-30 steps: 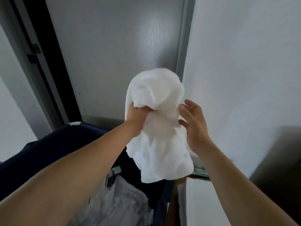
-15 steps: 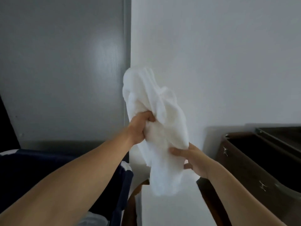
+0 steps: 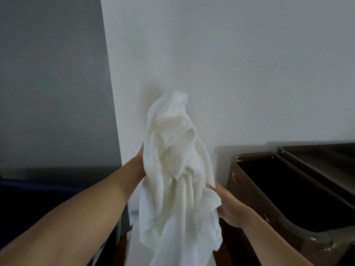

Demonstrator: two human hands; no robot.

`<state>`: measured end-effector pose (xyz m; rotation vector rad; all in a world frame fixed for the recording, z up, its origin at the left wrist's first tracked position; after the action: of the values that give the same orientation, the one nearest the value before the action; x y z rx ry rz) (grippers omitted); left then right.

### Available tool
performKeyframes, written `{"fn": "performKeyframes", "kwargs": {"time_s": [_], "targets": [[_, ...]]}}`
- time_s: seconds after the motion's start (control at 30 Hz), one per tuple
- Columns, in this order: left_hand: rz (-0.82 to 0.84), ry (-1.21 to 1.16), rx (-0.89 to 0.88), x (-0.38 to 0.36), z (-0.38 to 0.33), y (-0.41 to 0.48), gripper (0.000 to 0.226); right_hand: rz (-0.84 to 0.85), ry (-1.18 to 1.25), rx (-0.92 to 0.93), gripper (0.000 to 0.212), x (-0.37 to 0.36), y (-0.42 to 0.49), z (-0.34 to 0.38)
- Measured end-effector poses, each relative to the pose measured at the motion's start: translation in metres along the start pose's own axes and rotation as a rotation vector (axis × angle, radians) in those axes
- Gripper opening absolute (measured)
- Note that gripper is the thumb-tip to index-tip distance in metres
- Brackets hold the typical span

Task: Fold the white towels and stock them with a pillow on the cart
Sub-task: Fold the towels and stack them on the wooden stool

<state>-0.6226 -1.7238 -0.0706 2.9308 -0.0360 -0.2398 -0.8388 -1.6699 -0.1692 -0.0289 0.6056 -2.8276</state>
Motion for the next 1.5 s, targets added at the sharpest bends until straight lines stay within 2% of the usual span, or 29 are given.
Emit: {"fn": "performKeyframes", "kwargs": {"time_s": [0.07, 0.13, 0.2, 0.27, 0.33, 0.4, 0.47, 0.53, 0.6, 0.63, 0.7, 0.73, 0.83, 0.9, 0.97, 1.03, 1.1, 1.17, 1.2, 1.3, 1.4, 1.43, 1.5], "targets": [[-0.083, -0.013, -0.025, -0.005, 0.003, 0.000, 0.038, 0.082, 0.063, -0.034, 0.058, -0.002, -0.002, -0.006], [-0.107, 0.089, 0.024, -0.003, 0.017, -0.005, 0.040, 0.033, 0.129, -0.036, 0.052, 0.000, -0.006, -0.004], [-0.129, 0.117, 0.164, 0.004, 0.045, -0.005, 0.036, -0.065, 0.207, -0.033, 0.039, 0.003, -0.004, -0.001], [-0.121, 0.269, 0.264, 0.016, 0.073, -0.004, 0.029, -0.166, 0.337, -0.060, 0.023, 0.004, 0.001, -0.002], [-0.088, 0.261, 0.400, 0.022, 0.096, -0.016, 0.026, -0.224, 0.467, -0.123, 0.023, 0.002, 0.014, -0.010], [0.052, 0.161, 0.548, 0.020, 0.115, -0.031, 0.026, -0.282, 0.531, -0.189, 0.016, -0.005, 0.028, -0.021], [0.242, 0.126, 0.582, 0.012, 0.127, -0.044, 0.035, -0.292, 0.533, -0.250, 0.027, -0.010, 0.039, -0.031], [0.475, 0.302, 0.493, 0.007, 0.133, -0.055, 0.055, -0.342, 0.568, -0.261, 0.038, -0.012, 0.043, -0.035], [0.719, 0.513, 0.399, 0.003, 0.133, -0.065, 0.083, -0.395, 0.523, -0.244, 0.036, -0.014, 0.045, -0.031], [0.802, 0.540, 0.387, 0.000, 0.133, -0.071, 0.092, -0.410, 0.519, -0.242, 0.031, -0.016, 0.045, -0.028], [0.866, 0.497, 0.330, -0.010, 0.125, -0.075, 0.100, -0.405, 0.565, -0.222, 0.025, -0.024, 0.049, -0.018], [0.856, 0.468, 0.264, -0.017, 0.115, -0.073, 0.094, -0.410, 0.581, -0.207, 0.022, -0.027, 0.051, -0.012], [0.729, 0.346, 0.104, -0.028, 0.093, -0.057, 0.043, -0.366, 0.594, -0.163, 0.030, -0.038, 0.054, 0.007], [0.572, 0.485, 0.078, -0.019, 0.092, -0.040, 0.027, -0.313, 0.573, -0.137, 0.032, -0.045, 0.053, 0.013], [0.401, 0.671, 0.094, -0.003, 0.092, -0.024, 0.030, -0.286, 0.579, -0.088, 0.033, -0.050, 0.055, 0.016], [0.338, 0.674, 0.079, 0.005, 0.089, -0.014, 0.034, -0.281, 0.597, -0.041, 0.048, -0.049, 0.056, 0.019], [0.441, 0.533, 0.079, 0.000, 0.083, -0.015, 0.050, -0.233, 0.629, 0.004, 0.051, -0.049, 0.054, 0.022], [0.644, 0.414, 0.099, -0.012, 0.080, -0.025, 0.074, -0.159, 0.563, 0.029, 0.041, -0.056, 0.051, 0.028], [0.695, 0.401, 0.063, -0.017, 0.078, -0.030, 0.076, -0.135, 0.477, 0.048, 0.036, -0.061, 0.049, 0.033], [0.644, 0.458, -0.034, -0.019, 0.073, -0.034, 0.062, -0.154, 0.233, 0.080, 0.022, -0.067, 0.043, 0.039], [0.639, 0.640, -0.076, -0.014, 0.072, -0.030, 0.053, -0.124, 0.143, 0.072, 0.016, -0.059, 0.038, 0.037], [0.620, 0.669, -0.086, -0.012, 0.066, -0.027, 0.047, -0.168, 0.070, 0.085, 0.014, -0.053, 0.036, 0.037], [0.561, 0.657, -0.104, -0.007, 0.048, -0.015, 0.037, -0.359, -0.133, 0.138, 0.018, -0.041, 0.032, 0.042]]}}
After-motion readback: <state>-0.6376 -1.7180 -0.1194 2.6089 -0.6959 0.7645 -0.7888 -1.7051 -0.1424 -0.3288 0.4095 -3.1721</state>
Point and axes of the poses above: each hand's wrist, its own y-axis towards the middle knuckle, its own x-axis out of the back of the hand, z = x × y, the point moved 5 cm from there along y, towards the middle knuckle, and after that the axes turned 12 degrees about -x, right-handed, at the moved point
